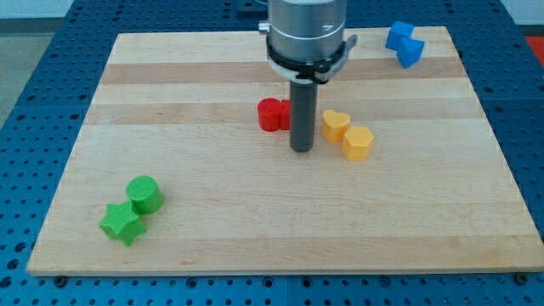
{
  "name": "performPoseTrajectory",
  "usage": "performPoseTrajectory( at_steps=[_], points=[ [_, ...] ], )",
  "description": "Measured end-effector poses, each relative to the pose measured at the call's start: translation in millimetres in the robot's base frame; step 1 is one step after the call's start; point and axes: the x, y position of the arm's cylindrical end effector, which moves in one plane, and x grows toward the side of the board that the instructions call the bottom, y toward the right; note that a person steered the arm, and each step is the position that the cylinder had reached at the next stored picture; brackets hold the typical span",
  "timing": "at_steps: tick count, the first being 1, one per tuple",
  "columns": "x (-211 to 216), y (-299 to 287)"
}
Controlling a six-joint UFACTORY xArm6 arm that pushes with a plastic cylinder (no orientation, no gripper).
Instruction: Push the yellow heart vertical to the yellow hexagon
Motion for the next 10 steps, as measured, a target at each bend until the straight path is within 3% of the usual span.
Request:
performPoseTrajectory(
  at_steps=[3,10],
  points=[
    [-20,55],
    [-103,42]
  ],
)
